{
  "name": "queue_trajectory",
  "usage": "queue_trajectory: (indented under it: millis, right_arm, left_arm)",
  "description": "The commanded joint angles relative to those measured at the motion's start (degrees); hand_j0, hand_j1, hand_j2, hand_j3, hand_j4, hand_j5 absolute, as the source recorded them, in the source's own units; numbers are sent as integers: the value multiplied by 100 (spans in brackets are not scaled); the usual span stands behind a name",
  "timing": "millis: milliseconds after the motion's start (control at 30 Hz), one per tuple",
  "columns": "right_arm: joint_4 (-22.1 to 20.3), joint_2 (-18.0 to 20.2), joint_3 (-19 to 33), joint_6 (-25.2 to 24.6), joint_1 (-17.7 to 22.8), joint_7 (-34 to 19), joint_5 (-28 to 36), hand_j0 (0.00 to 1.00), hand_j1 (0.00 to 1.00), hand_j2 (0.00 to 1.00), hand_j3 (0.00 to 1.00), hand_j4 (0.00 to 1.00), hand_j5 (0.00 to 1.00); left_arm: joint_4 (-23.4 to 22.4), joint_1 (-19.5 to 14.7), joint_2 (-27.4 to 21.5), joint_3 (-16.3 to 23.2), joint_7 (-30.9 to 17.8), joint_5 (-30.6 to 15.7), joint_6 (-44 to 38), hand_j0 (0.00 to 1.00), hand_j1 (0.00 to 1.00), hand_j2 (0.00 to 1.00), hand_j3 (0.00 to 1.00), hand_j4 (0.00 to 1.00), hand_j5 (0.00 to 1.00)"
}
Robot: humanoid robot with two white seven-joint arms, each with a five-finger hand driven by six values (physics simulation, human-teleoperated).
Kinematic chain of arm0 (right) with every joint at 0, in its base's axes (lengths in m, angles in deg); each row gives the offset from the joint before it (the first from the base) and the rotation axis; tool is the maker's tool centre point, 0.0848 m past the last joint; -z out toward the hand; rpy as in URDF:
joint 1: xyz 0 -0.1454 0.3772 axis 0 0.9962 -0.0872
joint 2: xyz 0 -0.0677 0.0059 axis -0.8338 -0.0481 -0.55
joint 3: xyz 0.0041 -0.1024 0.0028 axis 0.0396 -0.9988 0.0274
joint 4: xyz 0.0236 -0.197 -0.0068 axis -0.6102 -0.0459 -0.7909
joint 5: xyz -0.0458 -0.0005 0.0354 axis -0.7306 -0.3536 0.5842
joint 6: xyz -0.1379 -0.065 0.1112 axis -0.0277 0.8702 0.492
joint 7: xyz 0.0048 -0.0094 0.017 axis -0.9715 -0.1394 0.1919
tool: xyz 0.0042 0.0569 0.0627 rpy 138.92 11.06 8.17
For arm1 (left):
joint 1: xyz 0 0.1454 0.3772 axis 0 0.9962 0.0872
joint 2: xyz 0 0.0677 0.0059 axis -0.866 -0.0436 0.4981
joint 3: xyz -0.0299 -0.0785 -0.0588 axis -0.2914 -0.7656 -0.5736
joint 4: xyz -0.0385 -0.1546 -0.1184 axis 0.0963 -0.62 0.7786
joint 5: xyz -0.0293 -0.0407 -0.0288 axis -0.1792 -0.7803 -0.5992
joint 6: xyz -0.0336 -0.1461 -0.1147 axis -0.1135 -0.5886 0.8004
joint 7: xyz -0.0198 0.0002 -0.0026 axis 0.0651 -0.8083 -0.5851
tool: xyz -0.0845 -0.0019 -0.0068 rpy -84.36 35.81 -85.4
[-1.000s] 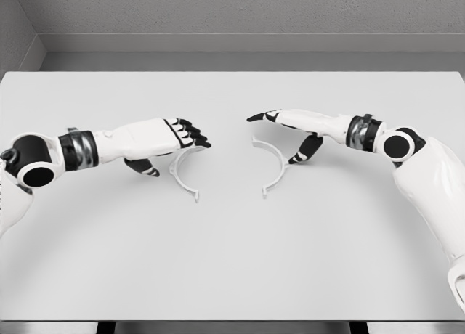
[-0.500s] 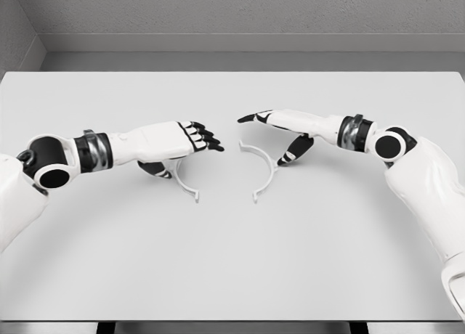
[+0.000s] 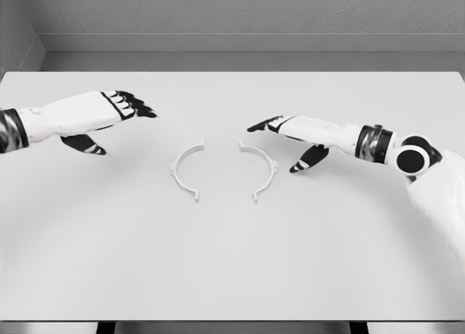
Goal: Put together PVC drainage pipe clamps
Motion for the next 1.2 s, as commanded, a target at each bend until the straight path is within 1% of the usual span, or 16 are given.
queue_trajectory:
  millis: [0,33,67,133,167,200,267,367,400,567,667,733,800,900,1067,1167]
  right_arm:
    - [-389,85,-21,-16,0,3,43,100,100,100,100,100,100]
    - [-406,76,-21,-16,0,3,43,100,100,100,100,100,100]
    - [-406,67,-21,-16,-9,3,43,100,100,100,100,100,100]
    - [-380,32,-21,-16,-44,3,-88,100,100,100,100,100,100]
    - [-327,32,-21,-16,-35,3,-115,100,100,100,100,100,100]
    - [-283,32,-21,-16,-26,3,-115,100,100,100,100,100,100]
    - [-213,6,-21,-16,-17,3,-194,100,100,100,100,100,100]
    - [-90,-3,-21,-16,9,3,-212,100,100,100,100,100,100]
    - [-90,-12,-21,-16,9,3,-212,100,100,100,100,100,100]
    - [-90,-108,-30,-16,-9,3,-220,100,100,100,100,100,100]
    - [-90,-266,-30,-16,0,3,-343,100,100,100,100,100,100]
    - [-90,-302,-30,-16,-9,3,-379,100,100,100,100,100,100]
    - [-90,-328,-39,-16,0,3,-387,100,100,100,100,100,100]
    - [-90,-381,-56,-16,9,3,-449,100,100,100,100,100,100]
    - [-90,-442,-65,-16,0,3,-449,100,100,100,100,100,100]
    - [-90,-478,-65,-16,0,3,-466,100,100,100,100,100,100]
  left_arm:
    - [244,9,-195,-67,-17,-277,-13,100,100,100,100,100,100]
    - [341,228,-169,-40,-114,-242,-13,100,100,100,100,100,100]
    - [490,273,-55,-40,-351,-163,-13,100,100,100,100,100,100]
    - [824,281,121,-14,-430,22,-13,100,100,100,100,100,100]
    - [1123,281,271,-14,-439,373,-13,100,100,100,100,100,100]
    - [1176,281,289,-14,-439,453,-13,100,100,100,100,100,100]
    - [1141,404,280,-23,-378,505,-13,100,100,100,100,100,100]
    - [1132,422,288,-23,-211,549,-13,100,100,100,100,100,100]
    - [1097,466,306,-14,-193,672,-13,100,100,100,100,100,100]
    - [991,466,702,4,-167,980,-13,100,100,100,100,100,100]
    - [1000,501,693,4,-132,971,-13,100,100,100,100,100,100]
    - [991,510,658,4,114,989,-13,100,100,100,100,100,100]
    - [991,510,649,4,202,1015,-13,100,100,100,100,100,100]
    - [991,475,702,311,343,1217,-13,100,100,100,100,100,100]
    - [991,475,684,311,378,1235,-13,100,100,100,100,100,100]
    - [903,387,614,206,457,1296,-13,100,100,100,100,100,100]
